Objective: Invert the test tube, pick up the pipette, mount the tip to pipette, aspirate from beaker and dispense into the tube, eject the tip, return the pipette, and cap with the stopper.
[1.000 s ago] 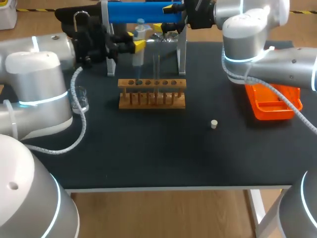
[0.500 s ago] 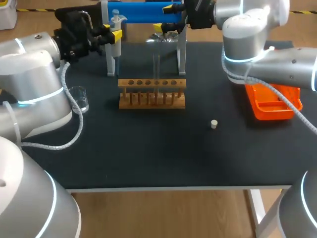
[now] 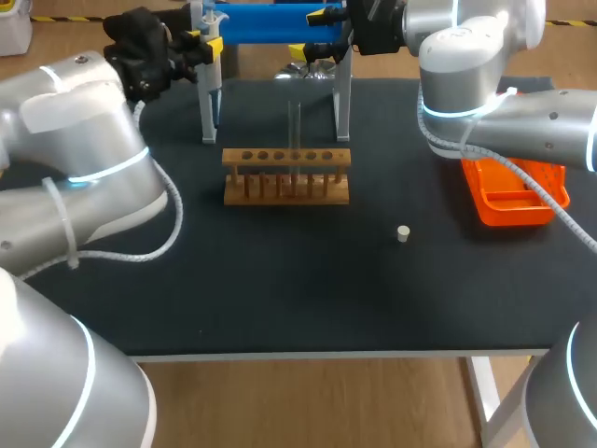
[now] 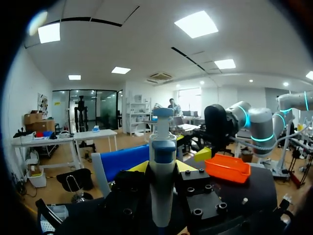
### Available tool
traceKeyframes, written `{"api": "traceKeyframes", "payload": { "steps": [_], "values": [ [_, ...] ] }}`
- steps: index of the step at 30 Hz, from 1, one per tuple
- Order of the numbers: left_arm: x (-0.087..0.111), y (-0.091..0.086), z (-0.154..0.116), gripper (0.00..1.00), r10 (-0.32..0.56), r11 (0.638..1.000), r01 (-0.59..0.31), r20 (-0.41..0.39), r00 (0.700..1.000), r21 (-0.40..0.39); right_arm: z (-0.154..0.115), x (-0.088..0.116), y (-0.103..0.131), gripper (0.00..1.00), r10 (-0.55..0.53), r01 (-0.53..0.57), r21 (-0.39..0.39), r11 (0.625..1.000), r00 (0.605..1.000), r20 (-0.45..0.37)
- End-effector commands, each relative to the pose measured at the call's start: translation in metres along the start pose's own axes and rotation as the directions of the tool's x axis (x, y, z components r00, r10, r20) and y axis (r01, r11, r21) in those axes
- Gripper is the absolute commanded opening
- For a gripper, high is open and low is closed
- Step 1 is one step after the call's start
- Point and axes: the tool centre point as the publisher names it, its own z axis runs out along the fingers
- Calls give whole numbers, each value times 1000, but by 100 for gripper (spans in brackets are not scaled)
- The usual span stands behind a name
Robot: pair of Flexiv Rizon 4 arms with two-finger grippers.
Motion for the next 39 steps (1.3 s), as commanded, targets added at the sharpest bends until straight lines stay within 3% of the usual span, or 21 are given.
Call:
{"api": "traceKeyframes", "payload": {
  "steps": [1,18,39],
  "values": [
    [-3,-2,21,0,-8,1000,9,130,992,-2,-1,0,0,100,0,0,1,1000,1000,1],
    [-20,-3,48,0,-26,997,52,369,929,-61,-1,0,0,100,0,0,1,1000,1000,1],
    [-45,5,75,0,-52,992,103,510,859,-71,-1,0,0,100,0,0,1,1000,1000,1]
  ]
}}
